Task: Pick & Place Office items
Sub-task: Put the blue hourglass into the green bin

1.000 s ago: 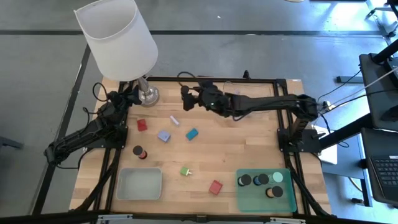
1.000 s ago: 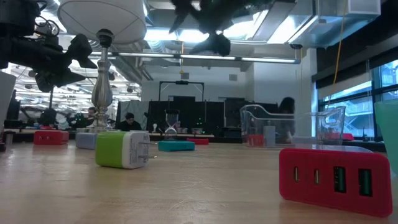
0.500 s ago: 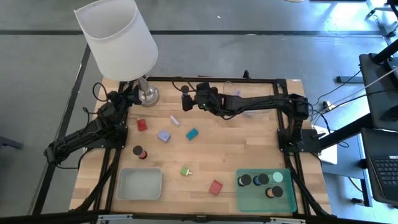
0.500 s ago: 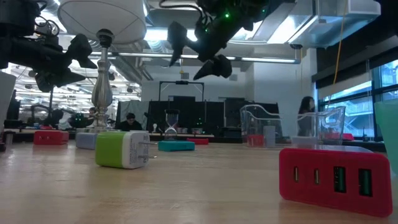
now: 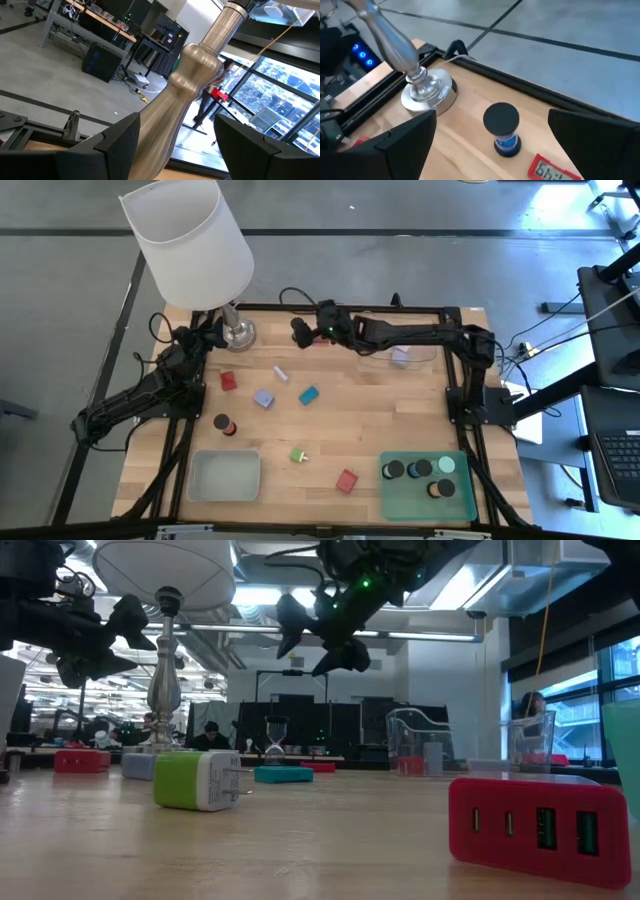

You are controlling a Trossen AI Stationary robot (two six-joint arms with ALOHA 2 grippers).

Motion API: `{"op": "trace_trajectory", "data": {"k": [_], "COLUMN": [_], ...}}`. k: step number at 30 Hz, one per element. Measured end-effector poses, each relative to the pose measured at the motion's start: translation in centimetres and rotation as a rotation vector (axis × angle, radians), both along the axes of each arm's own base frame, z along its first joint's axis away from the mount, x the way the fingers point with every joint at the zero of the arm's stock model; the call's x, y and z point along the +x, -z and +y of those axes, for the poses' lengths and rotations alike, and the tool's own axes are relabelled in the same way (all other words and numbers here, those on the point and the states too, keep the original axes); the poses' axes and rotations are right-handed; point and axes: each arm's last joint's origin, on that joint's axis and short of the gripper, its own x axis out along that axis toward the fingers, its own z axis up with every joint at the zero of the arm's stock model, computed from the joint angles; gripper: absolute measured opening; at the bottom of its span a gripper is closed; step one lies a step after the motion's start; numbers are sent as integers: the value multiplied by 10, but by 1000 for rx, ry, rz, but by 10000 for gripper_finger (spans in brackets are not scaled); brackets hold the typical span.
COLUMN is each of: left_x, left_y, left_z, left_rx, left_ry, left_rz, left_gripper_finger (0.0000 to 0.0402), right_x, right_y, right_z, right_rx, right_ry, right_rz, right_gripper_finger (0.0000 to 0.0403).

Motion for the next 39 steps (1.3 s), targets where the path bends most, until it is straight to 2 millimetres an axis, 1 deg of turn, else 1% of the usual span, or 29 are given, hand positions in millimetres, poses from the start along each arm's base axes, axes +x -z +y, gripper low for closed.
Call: {"op": "trace_trajectory", "data": {"k": [5,10,12,16,19,25,32,34,39], "left_x": [0,0,0,0,0,0,0,0,0], "left_y": [0,0,0,0,0,0,0,0,0], "left_z": [0,0,0,0,0,0,0,0,0], "left_rx": [0,0,0,0,0,0,0,0,0], "left_ry": [0,0,0,0,0,0,0,0,0], "left_rz": [0,0,0,0,0,0,0,0,0], "left_gripper_finger": [251,251,251,251,251,251,251,251,251], "right_x": [-2,-6,-7,-7,-6,2,11,18,31], "right_y": [-3,-3,-3,-3,-3,3,12,17,37], "right_z": [-16,-32,-35,-36,-32,-16,-1,2,11], "right_rx": [-45,-27,-16,-7,-10,-26,-60,-87,-167], "right_ry": [-56,-91,-88,-82,-88,-12,-36,-32,-55], "right_rz": [10,6,-1,-12,-10,-22,-8,-36,34], "right_gripper_finger": [384,384,384,384,384,384,384,384,384]}}
